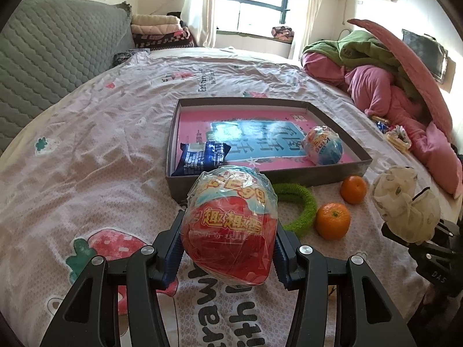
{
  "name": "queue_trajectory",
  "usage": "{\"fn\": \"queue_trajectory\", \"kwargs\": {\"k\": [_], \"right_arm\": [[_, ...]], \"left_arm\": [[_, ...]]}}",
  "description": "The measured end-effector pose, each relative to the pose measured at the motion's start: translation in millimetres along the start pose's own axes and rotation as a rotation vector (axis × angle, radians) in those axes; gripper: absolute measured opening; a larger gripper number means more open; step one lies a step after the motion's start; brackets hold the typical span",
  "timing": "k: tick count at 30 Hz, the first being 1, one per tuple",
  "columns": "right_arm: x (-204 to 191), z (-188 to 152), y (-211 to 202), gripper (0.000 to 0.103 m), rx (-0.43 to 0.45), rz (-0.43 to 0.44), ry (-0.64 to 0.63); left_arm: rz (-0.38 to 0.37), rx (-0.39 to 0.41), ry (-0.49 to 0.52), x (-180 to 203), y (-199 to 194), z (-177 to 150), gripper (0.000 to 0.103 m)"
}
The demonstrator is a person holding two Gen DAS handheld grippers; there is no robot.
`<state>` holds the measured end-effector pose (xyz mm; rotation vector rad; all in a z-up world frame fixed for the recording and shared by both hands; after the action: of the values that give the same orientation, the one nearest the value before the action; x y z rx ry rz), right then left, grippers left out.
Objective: Organize objects
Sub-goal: 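Carry the red snack with the left tool while the right tool carries the bath puff over the tray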
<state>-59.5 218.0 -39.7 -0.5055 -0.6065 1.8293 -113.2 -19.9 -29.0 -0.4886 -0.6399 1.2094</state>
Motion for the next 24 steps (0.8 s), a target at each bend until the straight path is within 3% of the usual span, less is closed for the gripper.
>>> {"fn": "queue_trajectory", "kwargs": {"k": [9,24], "right_arm": [[0,4,-3,0.023,0.025,-0.004,-0.006],[19,12,-11,0.023,0.053,-0.016,0.063]], "left_arm": [[0.012,0.010,0.053,9,-1,0,0.054],[0.000,0.012,0.052,12,-1,-2,0.054]]}}
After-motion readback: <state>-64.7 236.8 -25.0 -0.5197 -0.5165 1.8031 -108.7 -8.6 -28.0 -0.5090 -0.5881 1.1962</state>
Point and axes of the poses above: each gripper's, at about its wrist camera, not at the fingertips, and y roughly the way its jaws point, x to its right, z to its top, the point moved 4 cm from there along y, roughly the way its jaws point, and after that the axes turned 8 degrees about -z, right-handed, at the moved point
